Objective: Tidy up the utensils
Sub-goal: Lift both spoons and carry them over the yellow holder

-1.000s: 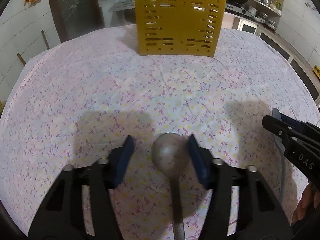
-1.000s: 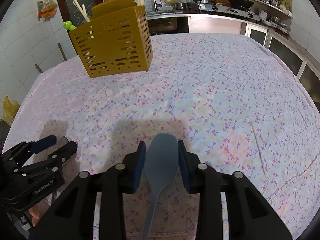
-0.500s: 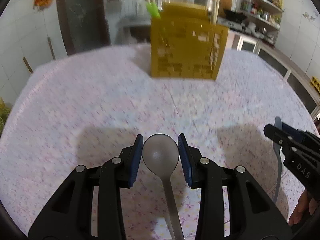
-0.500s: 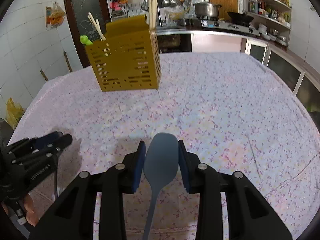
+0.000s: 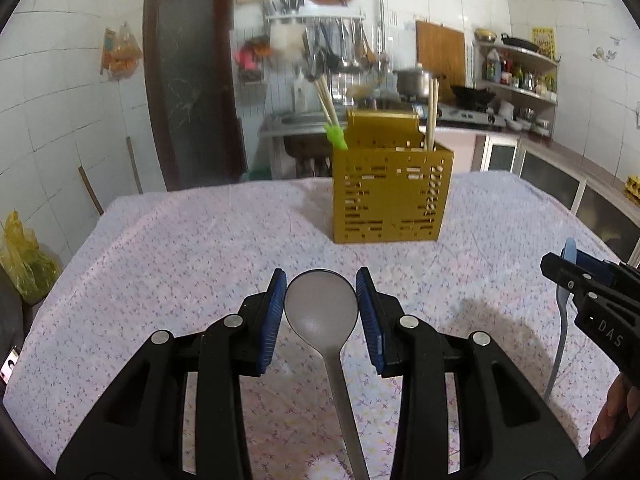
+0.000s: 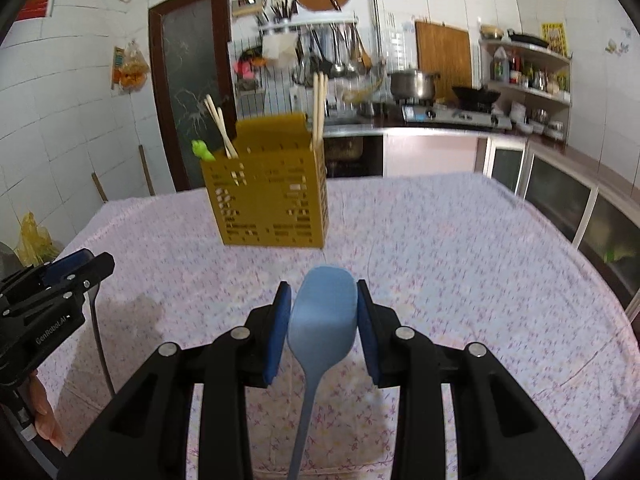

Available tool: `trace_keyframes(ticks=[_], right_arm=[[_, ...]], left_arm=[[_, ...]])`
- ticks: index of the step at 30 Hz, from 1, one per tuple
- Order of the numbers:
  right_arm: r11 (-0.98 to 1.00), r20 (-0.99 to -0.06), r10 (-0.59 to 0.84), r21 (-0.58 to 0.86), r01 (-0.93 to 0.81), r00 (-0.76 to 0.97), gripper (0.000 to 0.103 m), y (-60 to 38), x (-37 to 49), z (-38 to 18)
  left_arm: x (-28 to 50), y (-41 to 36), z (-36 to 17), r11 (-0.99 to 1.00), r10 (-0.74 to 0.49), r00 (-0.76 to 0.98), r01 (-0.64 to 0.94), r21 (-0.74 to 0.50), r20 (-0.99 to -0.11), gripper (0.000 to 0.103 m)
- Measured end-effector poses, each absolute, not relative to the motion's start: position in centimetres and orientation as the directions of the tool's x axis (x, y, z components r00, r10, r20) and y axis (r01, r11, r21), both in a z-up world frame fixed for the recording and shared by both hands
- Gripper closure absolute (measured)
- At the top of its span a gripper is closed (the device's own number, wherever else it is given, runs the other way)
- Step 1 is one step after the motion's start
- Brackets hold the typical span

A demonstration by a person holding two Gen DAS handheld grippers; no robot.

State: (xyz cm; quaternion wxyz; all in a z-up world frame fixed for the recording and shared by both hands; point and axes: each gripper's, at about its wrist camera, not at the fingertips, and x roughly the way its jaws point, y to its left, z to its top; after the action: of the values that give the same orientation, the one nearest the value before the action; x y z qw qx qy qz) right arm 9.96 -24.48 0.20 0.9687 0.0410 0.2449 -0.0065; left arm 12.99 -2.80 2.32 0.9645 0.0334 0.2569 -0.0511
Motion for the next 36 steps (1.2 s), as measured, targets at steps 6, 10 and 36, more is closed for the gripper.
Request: trace_keyframes(ticks=[6, 10, 36], right_arm=[[0.999, -0.386, -0.019, 0.021, 0.029, 0.922, 0.070, -23.7, 8.6, 1.8], [1.000, -0.371, -0.011, 0.020, 0.020, 0.928, 0.070, -23.5, 8.5, 2.2], [1.000, -0.219, -0.013, 0.025, 0.018, 0.976, 0.070, -24.8, 14.3, 9.9]], left_arm=[[11.6, -2.2, 3.4, 0.994, -0.081, 0.900, 0.107, 0.037, -0.429, 0.068], [11.4, -2.0, 3.7, 0.993, -0.093, 0.905, 0.117, 0.034, -0.416, 0.068], [17.8, -3.9, 11.6, 0.988, -0.149, 0.947, 0.155, -0.002, -0.286, 0.068]])
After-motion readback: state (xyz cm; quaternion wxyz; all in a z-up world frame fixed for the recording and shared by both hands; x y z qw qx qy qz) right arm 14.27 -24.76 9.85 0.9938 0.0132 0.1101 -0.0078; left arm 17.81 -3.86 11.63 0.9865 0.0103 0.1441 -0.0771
